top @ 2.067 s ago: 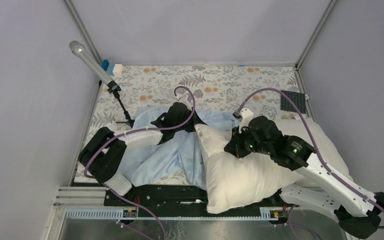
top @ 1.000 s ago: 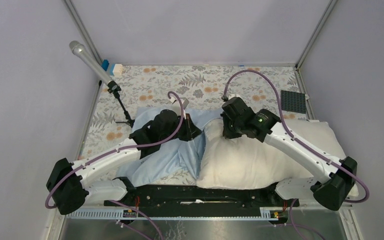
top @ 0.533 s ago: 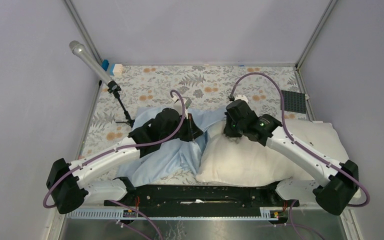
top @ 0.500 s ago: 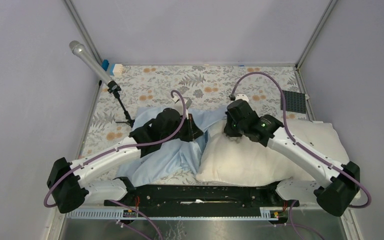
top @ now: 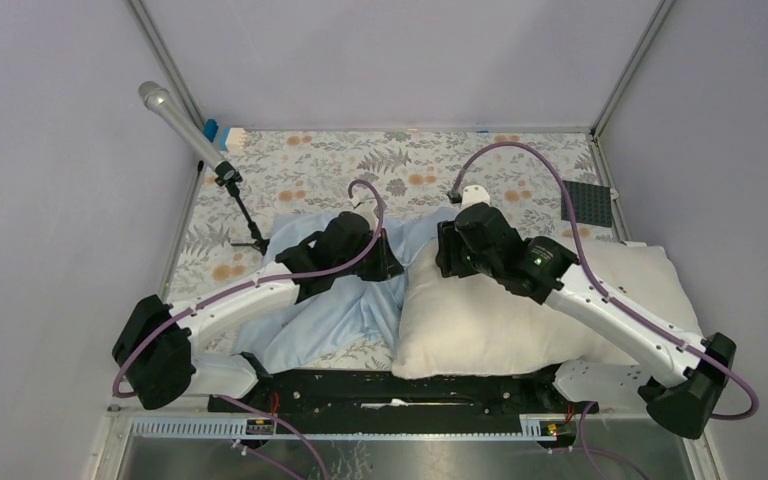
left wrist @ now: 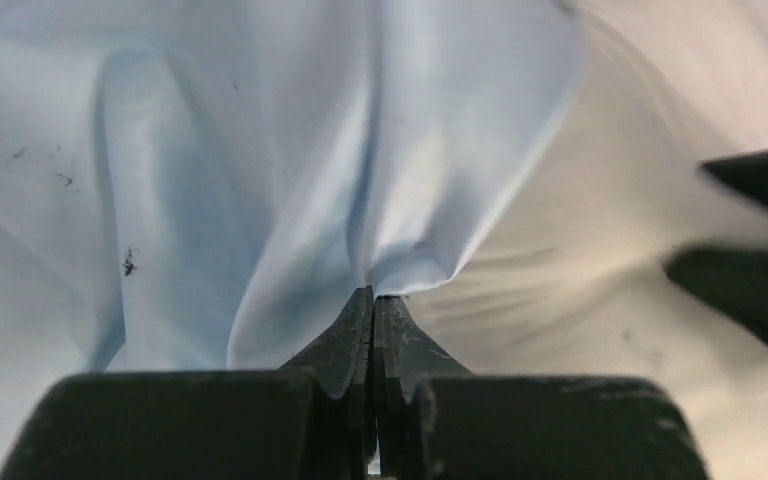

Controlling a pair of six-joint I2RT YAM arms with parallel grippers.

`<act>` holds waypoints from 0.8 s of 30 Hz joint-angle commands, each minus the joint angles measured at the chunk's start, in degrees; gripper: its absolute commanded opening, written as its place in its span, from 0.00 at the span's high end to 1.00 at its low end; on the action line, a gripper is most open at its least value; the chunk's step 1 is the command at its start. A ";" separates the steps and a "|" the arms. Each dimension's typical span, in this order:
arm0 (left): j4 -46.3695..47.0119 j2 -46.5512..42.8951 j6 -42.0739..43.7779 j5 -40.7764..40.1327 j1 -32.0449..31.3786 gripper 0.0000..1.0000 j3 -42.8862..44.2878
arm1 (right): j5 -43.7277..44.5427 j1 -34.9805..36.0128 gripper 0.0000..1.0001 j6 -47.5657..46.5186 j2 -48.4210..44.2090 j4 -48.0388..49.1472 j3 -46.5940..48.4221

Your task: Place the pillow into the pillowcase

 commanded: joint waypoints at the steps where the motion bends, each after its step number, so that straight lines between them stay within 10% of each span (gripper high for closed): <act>1: 1.17 -0.73 0.36 2.16 1.11 1.00 0.76 | 0.54 4.78 0.41 -3.48 -3.92 -3.72 6.80; 8: 1.65 -0.43 0.33 3.27 1.67 1.00 0.49 | 7.79 11.57 0.02 -4.94 -5.06 -12.83 11.79; 24: 0.41 -1.79 0.81 3.49 3.24 1.00 0.55 | 16.06 33.79 0.01 -3.67 -1.09 -18.03 10.32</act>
